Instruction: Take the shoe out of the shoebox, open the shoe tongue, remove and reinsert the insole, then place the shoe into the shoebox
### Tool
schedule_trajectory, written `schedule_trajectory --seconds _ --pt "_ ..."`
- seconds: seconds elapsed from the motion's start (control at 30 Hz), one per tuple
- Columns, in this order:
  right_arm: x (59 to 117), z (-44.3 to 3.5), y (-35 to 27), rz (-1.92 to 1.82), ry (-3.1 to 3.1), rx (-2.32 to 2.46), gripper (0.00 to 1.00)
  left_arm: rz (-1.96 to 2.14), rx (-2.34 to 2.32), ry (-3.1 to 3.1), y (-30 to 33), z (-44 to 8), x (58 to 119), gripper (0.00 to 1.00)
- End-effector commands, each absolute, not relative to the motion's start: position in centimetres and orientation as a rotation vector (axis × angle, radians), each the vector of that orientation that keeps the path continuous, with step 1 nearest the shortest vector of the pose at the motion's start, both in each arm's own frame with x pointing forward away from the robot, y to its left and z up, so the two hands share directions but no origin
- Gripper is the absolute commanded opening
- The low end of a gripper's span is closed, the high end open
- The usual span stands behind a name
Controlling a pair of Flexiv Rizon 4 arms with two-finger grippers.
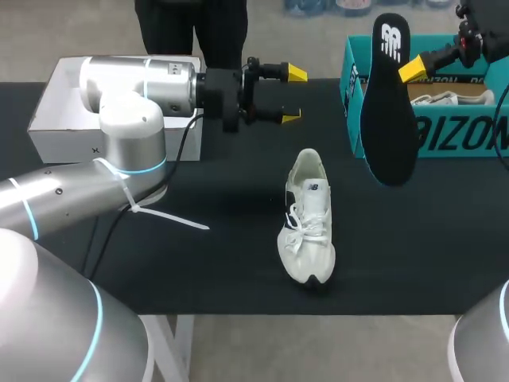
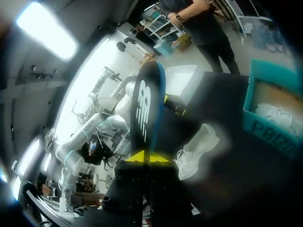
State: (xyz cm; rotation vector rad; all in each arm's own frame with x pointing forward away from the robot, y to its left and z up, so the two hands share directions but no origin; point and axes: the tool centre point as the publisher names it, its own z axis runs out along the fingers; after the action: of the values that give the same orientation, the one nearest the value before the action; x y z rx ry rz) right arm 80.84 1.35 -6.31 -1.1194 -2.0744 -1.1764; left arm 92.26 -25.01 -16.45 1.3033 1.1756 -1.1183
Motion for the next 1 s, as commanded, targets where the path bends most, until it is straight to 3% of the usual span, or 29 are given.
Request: schedule_trajectory --seconds 0.03,0.4,1.0 --pt "83.4 -7.4 2.9 -1.148 -2.032 -1.065 0.00 -1.116 1.301 1.174 -25.2 -16.6 92.3 1.00" --pt "88.2 -10.4 5.7 -1.070 -2.008 -1.031 0.00 -1.116 1.301 1.174 -25.2 -16.6 92.3 1.00" --pt "91.0 -12.8 7.3 -0.985 -2.001 -1.013 0.00 -1.106 1.327 1.131 -25.7 -16.0 91.9 1.00"
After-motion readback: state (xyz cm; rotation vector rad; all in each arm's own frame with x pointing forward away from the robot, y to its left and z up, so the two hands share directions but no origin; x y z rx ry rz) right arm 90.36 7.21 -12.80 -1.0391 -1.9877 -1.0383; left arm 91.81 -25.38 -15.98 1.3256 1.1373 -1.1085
